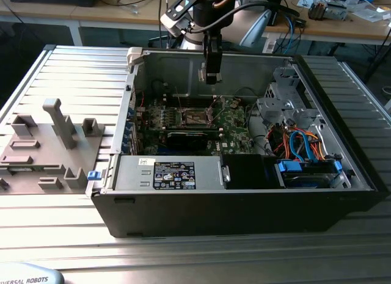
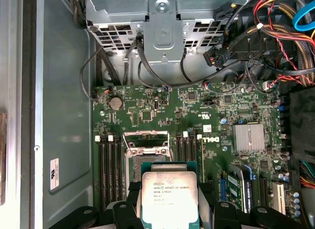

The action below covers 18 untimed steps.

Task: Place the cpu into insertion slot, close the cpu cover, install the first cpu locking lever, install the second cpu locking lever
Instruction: 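Place the cpu into insertion slot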

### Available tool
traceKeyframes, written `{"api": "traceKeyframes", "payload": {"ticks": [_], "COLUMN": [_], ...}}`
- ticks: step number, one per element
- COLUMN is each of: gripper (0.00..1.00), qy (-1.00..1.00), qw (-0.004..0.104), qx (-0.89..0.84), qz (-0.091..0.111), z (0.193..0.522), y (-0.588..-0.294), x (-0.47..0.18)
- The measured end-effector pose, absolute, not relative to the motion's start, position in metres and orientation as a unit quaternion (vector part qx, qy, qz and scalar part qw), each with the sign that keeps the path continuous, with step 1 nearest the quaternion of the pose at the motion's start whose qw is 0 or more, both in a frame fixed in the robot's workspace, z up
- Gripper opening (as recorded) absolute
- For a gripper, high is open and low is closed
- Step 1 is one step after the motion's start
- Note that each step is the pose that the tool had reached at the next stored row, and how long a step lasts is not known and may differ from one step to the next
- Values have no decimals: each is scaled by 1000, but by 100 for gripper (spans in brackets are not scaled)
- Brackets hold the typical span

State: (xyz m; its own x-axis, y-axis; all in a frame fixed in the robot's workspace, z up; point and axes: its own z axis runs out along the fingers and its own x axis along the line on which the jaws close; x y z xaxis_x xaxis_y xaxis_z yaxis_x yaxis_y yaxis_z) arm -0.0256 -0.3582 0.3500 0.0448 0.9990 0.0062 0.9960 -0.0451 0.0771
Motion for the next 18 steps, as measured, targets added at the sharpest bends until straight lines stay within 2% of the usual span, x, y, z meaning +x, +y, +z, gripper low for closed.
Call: {"api": "traceKeyframes", "payload": {"ticks": [18], "gripper": [54], "qy": [684], "qw": [26], "qx": [729], "qz": [29], "z": [350], "y": [-358], "x": [-26]}}
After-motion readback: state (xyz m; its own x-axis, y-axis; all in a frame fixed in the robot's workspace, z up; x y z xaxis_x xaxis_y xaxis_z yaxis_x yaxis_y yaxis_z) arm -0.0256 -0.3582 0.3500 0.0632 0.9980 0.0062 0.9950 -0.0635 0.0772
